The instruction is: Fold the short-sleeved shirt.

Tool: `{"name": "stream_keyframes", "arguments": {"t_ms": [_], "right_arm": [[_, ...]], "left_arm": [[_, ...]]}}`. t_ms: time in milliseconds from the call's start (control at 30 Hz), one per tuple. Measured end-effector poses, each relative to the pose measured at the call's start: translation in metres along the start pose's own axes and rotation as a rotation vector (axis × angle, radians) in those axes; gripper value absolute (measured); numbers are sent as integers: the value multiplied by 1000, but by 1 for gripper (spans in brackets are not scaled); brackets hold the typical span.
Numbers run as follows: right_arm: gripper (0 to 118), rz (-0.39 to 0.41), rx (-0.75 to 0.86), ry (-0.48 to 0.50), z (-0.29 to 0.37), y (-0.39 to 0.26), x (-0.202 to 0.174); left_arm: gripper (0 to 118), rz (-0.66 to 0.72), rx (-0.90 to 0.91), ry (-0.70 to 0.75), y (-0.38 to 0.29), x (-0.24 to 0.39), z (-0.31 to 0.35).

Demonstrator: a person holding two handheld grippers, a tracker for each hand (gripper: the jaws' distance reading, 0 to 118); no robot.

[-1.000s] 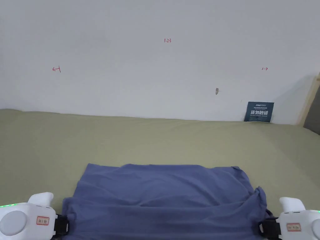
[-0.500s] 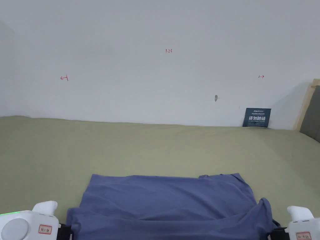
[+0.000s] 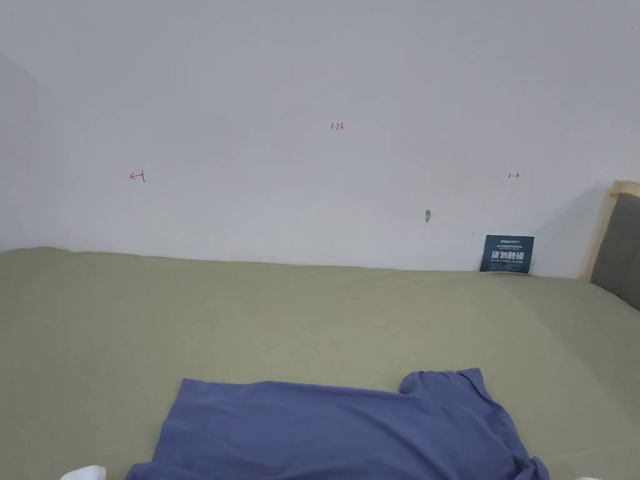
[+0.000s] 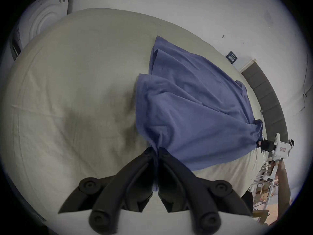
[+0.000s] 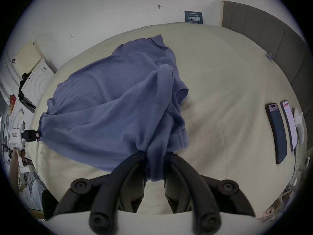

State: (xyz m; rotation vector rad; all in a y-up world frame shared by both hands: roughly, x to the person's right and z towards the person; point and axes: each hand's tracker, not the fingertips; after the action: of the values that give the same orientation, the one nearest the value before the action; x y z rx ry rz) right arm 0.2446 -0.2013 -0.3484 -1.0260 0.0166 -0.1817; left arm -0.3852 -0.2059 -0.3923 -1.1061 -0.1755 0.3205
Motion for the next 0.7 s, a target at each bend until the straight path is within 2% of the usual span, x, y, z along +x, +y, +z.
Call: {"name": "stream_keyframes", "arguments": {"t_ms": [33, 67, 100, 133, 167, 200, 233, 367, 400, 433, 467, 500, 533, 567, 633, 700], "right_arm": [[20, 15, 1, -3, 0, 1, -2], [23, 38, -3, -14, 1, 3, -4], [37, 63, -15, -50, 3, 6, -5], [75, 92, -24, -99, 8, 8, -8], [98, 113, -22, -124, 14, 11, -9], [102, 116, 6, -122, 21, 14, -8], [96, 119, 62, -109, 32, 19, -8], [97, 63, 149, -117, 60, 45, -17], [95, 63, 151, -108, 63, 51, -22], [81, 62, 152, -96, 65, 57, -27], [59, 61, 151, -78, 65, 62, -31], [29, 64, 150, -64, 64, 67, -35], [0, 68, 144, -49, 60, 72, -40], [0, 74, 138, -51, 53, 77, -45], [0, 86, 144, -88, 45, 84, -49], [0, 90, 155, -79, 36, 91, -50]], "left_arm": [[8, -11, -4, 1, 1, 1, 0], [24, -28, -12, 16, 4, 3, 2], [54, -51, -27, 65, 7, 5, 5], [88, -75, -25, 93, 10, 7, 12], [96, -81, -10, 95, 12, 8, 23], [95, -82, 20, 91, 15, 7, 34], [95, -76, 40, 82, 21, 9, 48], [94, -73, 161, 83, 45, 17, 80], [94, -79, 170, 77, 50, 21, 83], [90, -83, 179, 66, 55, 25, 84], [81, -84, 186, 55, 60, 29, 83], [61, -83, 192, 37, 62, 35, 82], [15, -88, 198, 17, 68, 40, 78], [0, -92, 199, 23, 77, 45, 71], [0, -116, 219, 109, 96, 48, 55], [0, -117, 205, 82, 120, 50, 38]]}}
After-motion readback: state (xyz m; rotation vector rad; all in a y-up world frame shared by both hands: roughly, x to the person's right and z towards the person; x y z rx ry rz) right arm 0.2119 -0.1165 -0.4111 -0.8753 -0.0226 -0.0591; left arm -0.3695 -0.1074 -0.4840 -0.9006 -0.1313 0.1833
